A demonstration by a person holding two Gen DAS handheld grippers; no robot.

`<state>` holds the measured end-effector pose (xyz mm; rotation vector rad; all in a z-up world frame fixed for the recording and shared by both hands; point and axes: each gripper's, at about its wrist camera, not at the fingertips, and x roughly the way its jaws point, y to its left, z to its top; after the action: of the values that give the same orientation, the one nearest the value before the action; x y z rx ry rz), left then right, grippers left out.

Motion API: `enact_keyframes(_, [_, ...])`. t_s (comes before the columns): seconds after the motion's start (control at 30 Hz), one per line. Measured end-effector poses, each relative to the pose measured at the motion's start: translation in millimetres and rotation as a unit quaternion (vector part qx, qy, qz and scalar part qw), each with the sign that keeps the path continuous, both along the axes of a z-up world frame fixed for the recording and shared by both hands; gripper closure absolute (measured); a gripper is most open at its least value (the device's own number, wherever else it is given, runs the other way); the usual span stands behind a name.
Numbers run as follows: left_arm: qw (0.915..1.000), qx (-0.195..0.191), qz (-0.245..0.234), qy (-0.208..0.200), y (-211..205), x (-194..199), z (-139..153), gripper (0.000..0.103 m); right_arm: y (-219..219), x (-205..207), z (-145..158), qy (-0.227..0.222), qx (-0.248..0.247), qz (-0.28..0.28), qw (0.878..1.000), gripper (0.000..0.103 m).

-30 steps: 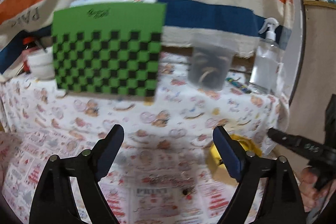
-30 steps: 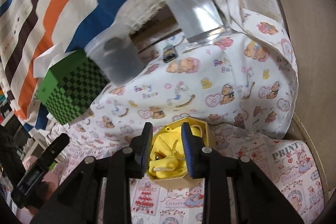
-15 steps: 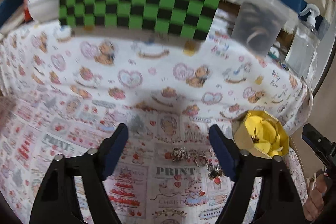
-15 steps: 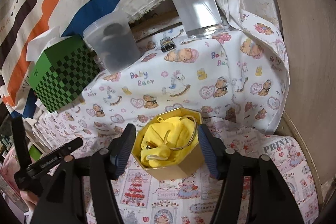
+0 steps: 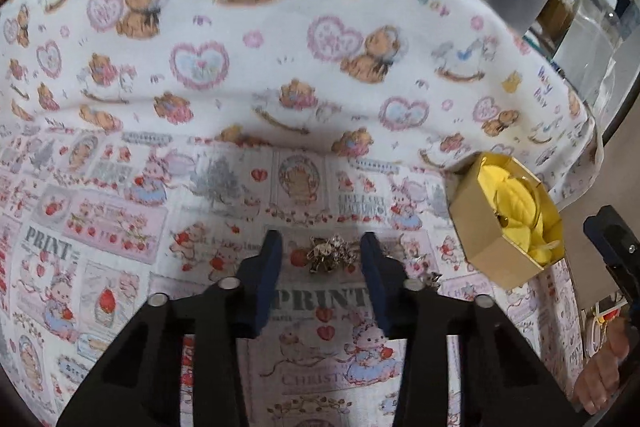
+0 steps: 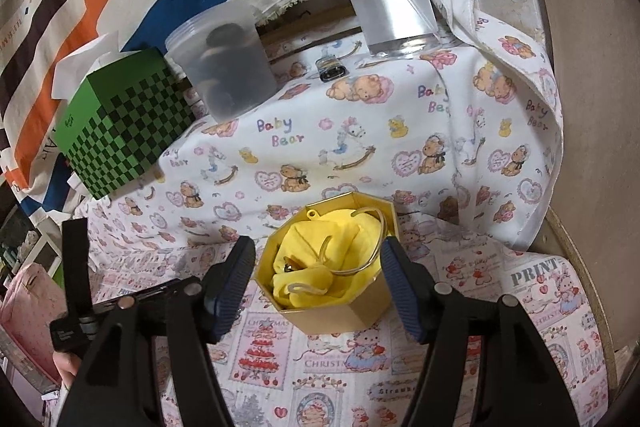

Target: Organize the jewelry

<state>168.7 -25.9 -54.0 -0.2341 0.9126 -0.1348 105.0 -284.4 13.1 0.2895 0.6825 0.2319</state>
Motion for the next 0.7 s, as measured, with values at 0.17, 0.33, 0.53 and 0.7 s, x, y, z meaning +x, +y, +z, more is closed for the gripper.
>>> enact_keyframes(0.17, [0.9999,-0.014,0.000,0.001,-2,0,-1,0.092,0,1,-1,0.003,-0.001,0.001,1.000,0.040])
enact_keyframes(0.33, [0.9994,-0.020,0.007,-0.026,-1,-5,8,0.100,0,2,-2,0.006,-0.003,0.000,1.000,0.040])
enact_keyframes(0.53, [0.9994,-0.020,0.011,-0.027,1,-5,7,0.093,1,2,-2,0.007,-0.005,0.000,1.000,0.041])
enact_keyframes(0.7, [0.9997,-0.020,-0.001,-0.016,2,-3,1,0.089,2,3,-2,0.007,-0.005,-0.001,1.000,0.040])
